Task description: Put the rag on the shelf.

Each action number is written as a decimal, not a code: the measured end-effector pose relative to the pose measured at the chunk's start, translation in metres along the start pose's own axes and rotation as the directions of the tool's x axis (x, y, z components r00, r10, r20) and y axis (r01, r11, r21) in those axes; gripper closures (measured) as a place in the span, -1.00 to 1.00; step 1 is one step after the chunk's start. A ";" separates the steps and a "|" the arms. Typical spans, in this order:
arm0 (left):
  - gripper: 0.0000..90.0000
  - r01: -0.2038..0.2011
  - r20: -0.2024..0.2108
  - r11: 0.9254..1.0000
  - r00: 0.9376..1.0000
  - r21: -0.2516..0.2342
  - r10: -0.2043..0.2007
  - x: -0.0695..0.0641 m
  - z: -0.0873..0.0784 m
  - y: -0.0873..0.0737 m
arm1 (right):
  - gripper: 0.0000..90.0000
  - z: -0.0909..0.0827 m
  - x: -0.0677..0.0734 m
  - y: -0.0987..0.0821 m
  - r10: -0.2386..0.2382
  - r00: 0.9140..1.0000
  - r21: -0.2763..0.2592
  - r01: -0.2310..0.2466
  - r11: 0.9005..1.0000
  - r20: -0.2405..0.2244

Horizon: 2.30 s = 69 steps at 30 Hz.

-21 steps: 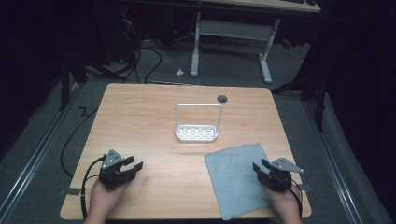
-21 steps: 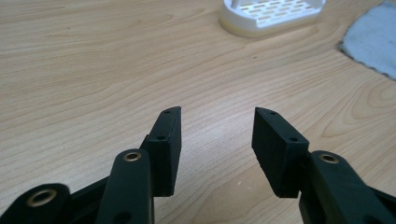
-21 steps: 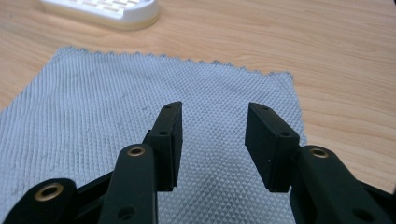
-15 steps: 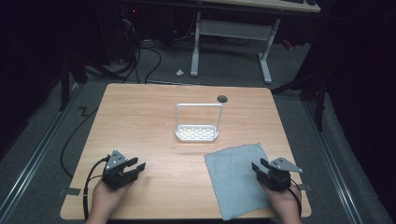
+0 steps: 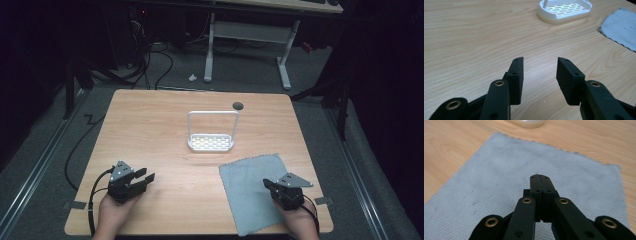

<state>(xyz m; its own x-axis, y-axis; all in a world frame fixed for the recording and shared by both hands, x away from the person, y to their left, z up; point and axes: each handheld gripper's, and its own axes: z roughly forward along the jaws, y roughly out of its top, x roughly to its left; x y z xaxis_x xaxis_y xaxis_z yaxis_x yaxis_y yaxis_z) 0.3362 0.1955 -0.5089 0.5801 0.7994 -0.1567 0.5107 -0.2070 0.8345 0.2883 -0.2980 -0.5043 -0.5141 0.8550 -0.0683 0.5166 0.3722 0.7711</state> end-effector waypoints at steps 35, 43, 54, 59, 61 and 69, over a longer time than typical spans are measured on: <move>1.00 -0.286 0.356 0.935 0.913 0.207 0.200 -0.168 0.085 0.000 | 1.00 0.013 0.025 0.000 -0.058 0.998 0.049 0.058 0.997 -0.011; 1.00 -0.263 0.321 0.940 0.929 0.216 0.186 -0.144 0.076 0.000 | 1.00 0.020 0.021 -0.007 -0.049 0.999 0.103 0.051 0.993 -0.023; 0.99 -0.164 0.194 0.958 0.974 0.234 0.119 -0.094 0.054 -0.001 | 1.00 0.033 0.044 0.009 -0.082 0.988 0.055 0.090 0.994 -0.134; 0.80 -0.156 0.154 0.970 0.980 0.187 0.128 -0.090 0.081 0.018 | 1.00 0.054 0.022 0.021 -0.027 0.999 0.052 0.029 0.998 -0.042; 0.82 -0.167 0.144 0.965 0.980 0.203 0.139 -0.088 0.091 0.019 | 1.00 0.058 0.021 0.021 -0.031 0.999 0.074 0.034 0.997 -0.033; 0.90 -0.195 0.177 0.955 0.972 0.222 0.157 -0.093 0.068 0.005 | 1.00 0.048 0.033 0.013 -0.044 0.994 0.072 0.051 0.996 -0.098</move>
<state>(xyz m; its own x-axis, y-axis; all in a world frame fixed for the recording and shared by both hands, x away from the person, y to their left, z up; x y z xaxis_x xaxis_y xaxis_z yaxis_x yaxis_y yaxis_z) 0.3283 0.0821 -0.5261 0.7563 0.6440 -0.1151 0.5158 -0.4788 0.7105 0.3107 -0.2477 -0.5269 -0.6008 0.7984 -0.0399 0.5378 0.4406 0.7187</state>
